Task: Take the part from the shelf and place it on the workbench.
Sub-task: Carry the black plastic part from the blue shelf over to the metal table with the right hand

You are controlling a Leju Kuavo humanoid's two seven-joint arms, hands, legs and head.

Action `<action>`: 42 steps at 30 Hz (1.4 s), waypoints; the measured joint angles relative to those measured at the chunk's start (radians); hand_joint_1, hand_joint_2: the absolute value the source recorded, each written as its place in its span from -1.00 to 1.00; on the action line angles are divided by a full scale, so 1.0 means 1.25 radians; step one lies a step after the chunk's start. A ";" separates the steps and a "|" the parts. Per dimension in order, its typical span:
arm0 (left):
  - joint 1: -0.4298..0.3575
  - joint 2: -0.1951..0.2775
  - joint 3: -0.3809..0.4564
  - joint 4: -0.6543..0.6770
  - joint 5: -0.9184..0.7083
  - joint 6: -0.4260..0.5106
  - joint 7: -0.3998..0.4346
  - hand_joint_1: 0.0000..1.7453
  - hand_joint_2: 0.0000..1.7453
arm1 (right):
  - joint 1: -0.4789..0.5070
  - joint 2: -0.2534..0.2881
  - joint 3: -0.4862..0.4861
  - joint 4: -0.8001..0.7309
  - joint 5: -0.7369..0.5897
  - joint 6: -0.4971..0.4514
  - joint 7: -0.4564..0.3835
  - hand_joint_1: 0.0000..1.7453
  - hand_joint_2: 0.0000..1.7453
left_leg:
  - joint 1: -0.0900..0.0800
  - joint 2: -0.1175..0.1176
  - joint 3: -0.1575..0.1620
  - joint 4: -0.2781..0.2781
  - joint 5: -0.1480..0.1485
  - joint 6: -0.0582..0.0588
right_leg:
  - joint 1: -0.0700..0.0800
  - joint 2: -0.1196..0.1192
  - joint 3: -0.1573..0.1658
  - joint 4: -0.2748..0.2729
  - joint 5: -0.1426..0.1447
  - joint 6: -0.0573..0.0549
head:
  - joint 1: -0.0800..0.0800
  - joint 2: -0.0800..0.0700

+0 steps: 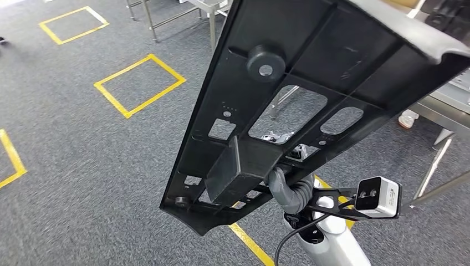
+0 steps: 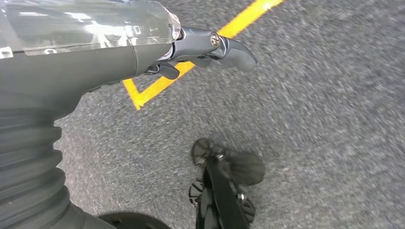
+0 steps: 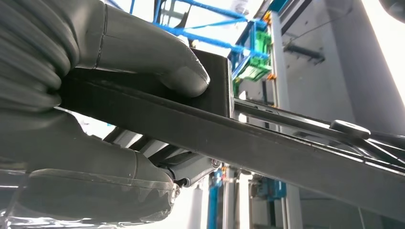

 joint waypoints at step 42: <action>0.007 -0.007 0.087 0.000 0.000 -0.008 -0.015 -1.00 1.00 | -0.008 -0.015 -0.004 0.055 -0.015 0.046 -0.024 1.00 1.00 | -0.008 0.044 0.035 -0.074 0.015 0.048 | -0.003 -0.060 -0.124 0.225 -0.096 0.039 | 0.000 0.000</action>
